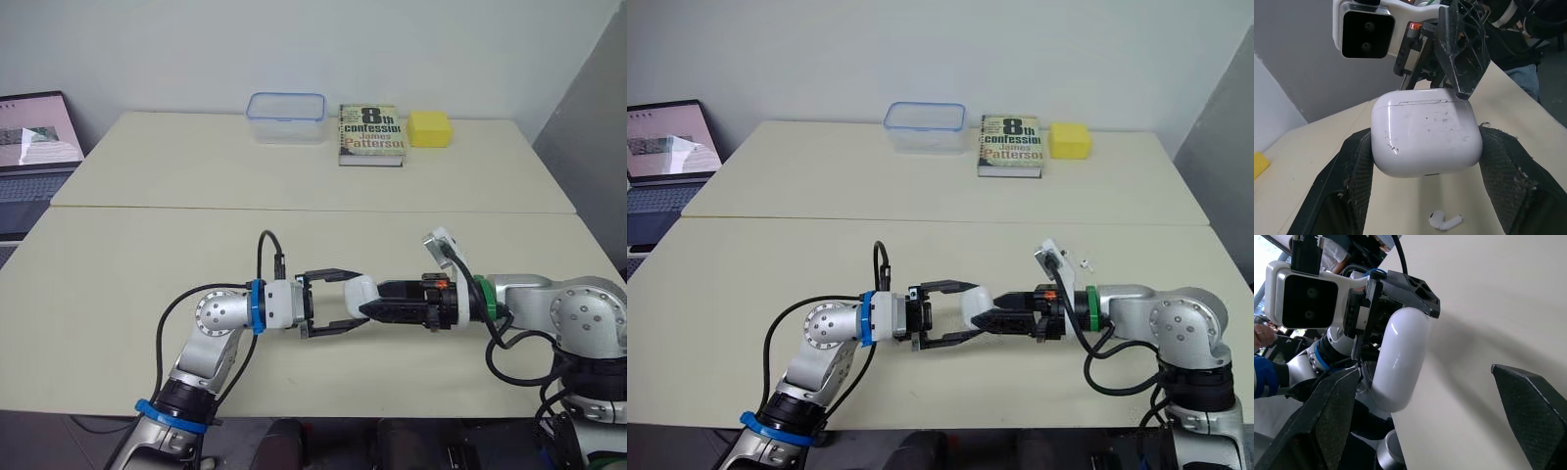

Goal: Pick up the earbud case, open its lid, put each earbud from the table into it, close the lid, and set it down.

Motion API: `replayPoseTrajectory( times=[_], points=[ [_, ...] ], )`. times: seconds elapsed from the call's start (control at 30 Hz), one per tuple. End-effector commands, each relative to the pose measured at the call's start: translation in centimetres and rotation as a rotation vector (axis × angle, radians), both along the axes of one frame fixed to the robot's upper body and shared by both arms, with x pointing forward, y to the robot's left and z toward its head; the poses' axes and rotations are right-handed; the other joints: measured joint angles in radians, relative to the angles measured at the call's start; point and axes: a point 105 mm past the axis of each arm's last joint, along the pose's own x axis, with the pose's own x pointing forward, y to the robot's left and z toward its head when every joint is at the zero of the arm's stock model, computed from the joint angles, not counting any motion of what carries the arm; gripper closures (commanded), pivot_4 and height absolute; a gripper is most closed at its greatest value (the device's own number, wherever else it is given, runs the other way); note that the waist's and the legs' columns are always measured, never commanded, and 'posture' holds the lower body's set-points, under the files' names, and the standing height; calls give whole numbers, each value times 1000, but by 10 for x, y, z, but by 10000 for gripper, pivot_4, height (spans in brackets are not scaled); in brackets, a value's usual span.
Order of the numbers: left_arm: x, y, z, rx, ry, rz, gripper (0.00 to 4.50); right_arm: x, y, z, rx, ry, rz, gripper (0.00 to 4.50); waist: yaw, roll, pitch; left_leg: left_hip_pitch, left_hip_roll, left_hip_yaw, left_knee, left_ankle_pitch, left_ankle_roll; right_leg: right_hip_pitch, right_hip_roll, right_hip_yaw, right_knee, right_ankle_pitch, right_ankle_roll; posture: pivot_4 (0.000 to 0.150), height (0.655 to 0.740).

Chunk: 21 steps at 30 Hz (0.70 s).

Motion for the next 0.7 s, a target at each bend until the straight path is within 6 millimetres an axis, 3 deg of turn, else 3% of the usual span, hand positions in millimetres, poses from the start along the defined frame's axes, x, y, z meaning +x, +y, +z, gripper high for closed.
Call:
replayPoseTrajectory(
  times=[0.03, 0.23, 0.37, 0.63, 0.7],
  points=[
    [-2, -2, 8, -26, -41, -8, 17051, -5, 6, 5, 10, -4, 39, 0, 0, 0, 0, 0, 0, 0, 0, 0, 0, 0, 0, 0, 0, 0, 0, 1500, 7400],
    [-2, -3, 7, -31, -41, 4, 17051, -7, 12, 3, 13, 4, 52, 0, 0, 0, 0, 0, 0, 0, 0, 0, 0, 0, 1, 0, 0, 0, 0, 1500, 7400],
    [-1, -3, 6, -34, -42, 9, 17051, -6, 13, 2, 14, 15, 45, 8521, 0, 0, 0, 0, 1, 0, 0, 0, 0, 0, 1, 0, 0, 0, 0, 1500, 7400],
    [-2, -3, 6, -29, -66, 0, 17056, -5, 14, 5, 23, 23, 51, 36076, 0, 0, 0, 0, 1, 0, 0, 0, 0, 0, 1, 0, 0, 0, 0, 1500, 7400],
    [-1, -3, 6, -29, -73, 1, 17071, -5, 14, 5, 25, 27, 53, 36904, 0, 0, 0, 0, 1, 0, 0, 0, 0, 0, 1, 0, 0, 0, 0, 1500, 7400]
  ],
)
